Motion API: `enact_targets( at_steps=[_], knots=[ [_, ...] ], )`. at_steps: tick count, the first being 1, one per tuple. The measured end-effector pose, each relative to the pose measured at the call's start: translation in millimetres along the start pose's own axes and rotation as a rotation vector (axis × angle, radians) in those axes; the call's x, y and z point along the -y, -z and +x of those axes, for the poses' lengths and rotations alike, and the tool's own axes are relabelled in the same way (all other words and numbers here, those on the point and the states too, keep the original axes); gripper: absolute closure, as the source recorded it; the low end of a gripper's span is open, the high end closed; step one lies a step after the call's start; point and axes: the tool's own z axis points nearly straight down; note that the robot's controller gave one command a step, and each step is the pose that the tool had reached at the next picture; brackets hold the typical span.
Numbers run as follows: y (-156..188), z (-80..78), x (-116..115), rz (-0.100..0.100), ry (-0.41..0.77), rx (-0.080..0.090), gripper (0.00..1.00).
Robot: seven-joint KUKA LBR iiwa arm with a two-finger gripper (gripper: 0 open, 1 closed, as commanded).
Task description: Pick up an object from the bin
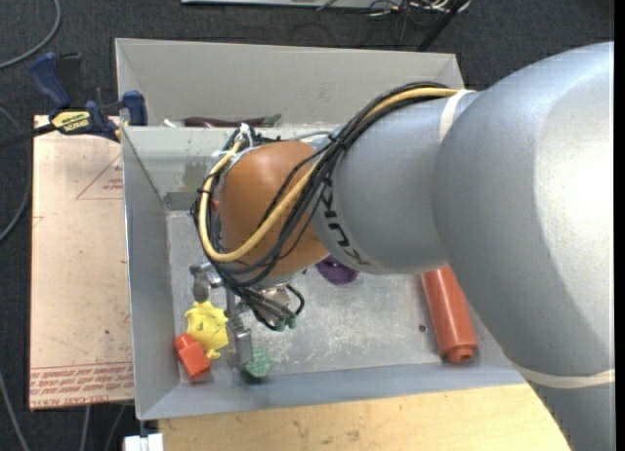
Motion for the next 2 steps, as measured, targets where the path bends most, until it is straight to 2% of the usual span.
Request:
enact_targets(
  at_steps=[1,2],
  knots=[
    [-38,-12.7,-9,-0.002,-0.017,-0.003,0.00],
    [-37,2.5,-21,0.008,0.508,0.000,1.00]
  ],
)
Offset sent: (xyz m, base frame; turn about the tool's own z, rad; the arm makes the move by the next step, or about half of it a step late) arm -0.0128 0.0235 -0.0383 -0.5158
